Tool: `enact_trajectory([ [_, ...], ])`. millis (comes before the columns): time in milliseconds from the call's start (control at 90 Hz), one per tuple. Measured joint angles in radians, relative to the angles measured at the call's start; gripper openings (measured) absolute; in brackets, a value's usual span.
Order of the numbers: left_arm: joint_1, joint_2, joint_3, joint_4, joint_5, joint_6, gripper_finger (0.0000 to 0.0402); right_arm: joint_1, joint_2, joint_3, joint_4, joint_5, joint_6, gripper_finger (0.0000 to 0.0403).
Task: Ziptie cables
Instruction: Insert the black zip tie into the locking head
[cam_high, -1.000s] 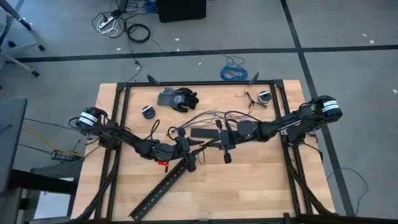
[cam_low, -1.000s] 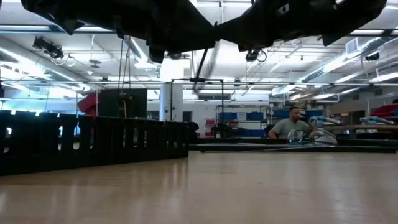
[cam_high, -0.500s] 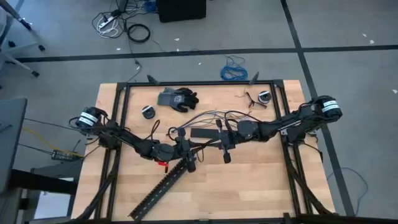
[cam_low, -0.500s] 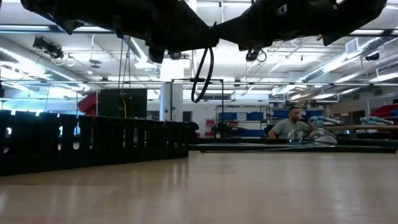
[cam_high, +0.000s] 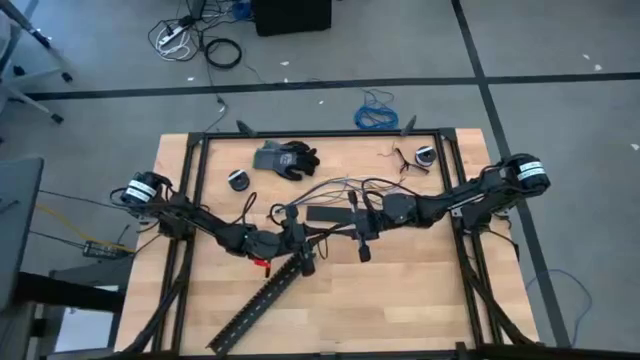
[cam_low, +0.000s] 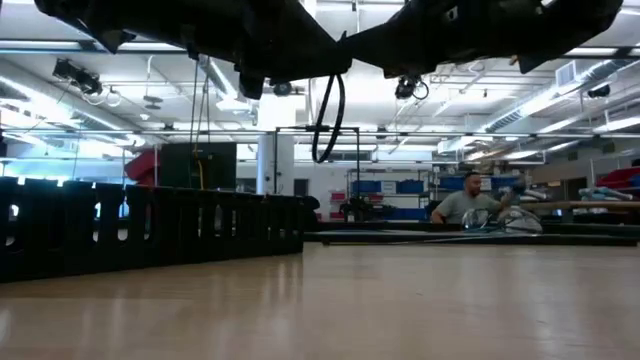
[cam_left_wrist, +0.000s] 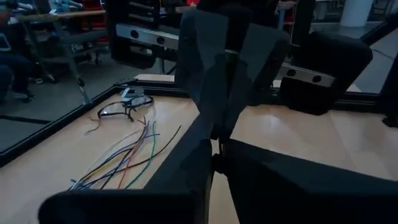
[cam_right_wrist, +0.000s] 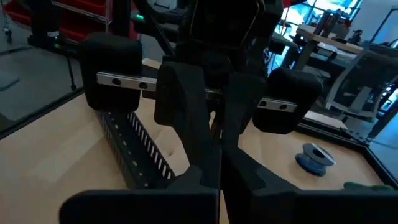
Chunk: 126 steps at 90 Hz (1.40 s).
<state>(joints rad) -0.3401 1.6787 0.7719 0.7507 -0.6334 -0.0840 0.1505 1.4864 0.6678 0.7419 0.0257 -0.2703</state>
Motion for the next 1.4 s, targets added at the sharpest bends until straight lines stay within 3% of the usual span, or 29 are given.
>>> enact_trajectory([
  [1400, 0.000, 0.006, -0.006, -0.063, 0.010, -0.025, 0.0028, -0.001, -0.086, 0.005, 0.043, 0.013, -0.039, 0.0000],
])
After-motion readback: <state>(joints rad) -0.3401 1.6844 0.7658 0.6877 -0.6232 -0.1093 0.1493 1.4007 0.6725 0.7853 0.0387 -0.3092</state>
